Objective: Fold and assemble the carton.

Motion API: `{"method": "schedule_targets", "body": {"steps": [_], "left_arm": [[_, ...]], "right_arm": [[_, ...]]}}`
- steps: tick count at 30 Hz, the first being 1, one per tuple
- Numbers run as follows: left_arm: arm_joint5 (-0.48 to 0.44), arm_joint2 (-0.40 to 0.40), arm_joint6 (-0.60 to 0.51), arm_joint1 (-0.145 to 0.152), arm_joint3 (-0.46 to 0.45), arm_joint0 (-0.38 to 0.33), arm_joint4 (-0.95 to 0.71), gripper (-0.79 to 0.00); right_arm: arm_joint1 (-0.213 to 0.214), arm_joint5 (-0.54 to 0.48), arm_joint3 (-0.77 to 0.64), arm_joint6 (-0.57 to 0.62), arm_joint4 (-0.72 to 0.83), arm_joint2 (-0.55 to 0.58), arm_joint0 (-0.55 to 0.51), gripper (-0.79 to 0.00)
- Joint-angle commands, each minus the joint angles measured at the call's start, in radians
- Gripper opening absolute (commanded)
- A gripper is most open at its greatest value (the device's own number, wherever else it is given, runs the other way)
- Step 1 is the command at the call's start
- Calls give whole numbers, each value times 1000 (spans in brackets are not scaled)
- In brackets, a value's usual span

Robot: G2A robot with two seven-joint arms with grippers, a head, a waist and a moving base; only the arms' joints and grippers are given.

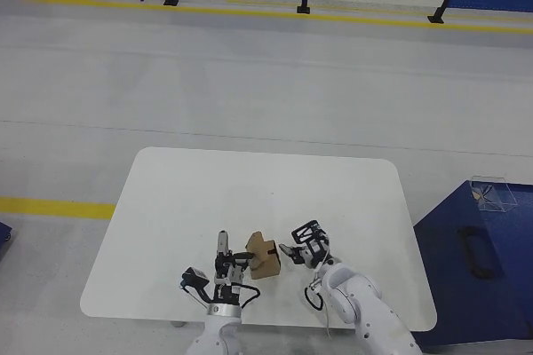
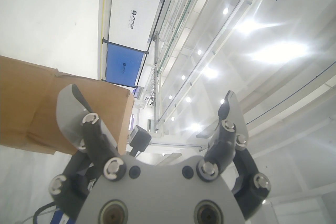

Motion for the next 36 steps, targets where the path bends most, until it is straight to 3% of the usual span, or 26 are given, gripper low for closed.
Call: {"method": "schedule_targets", "body": {"steps": [1, 12, 23, 29, 36], "left_arm": [[6, 12, -11, -2, 5, -3, 15, 0], [99, 22, 4, -12, 24, -32, 7, 0], [160, -48, -19, 7, -178, 91, 59, 0], [304, -93, -148, 29, -305, 168, 106, 0], [312, -97, -156, 31, -311, 171, 105, 0]], "right_arm": [[-4, -5, 12, 0, -5, -17, 11, 0], [-7, 12, 15, -28, 11, -5, 16, 0], [-7, 21, -6, -18, 56, 19, -1, 0], [-4, 31, -47, -43, 95, 53, -26, 0], [-3, 35, -69, -33, 109, 65, -38, 0]]}}
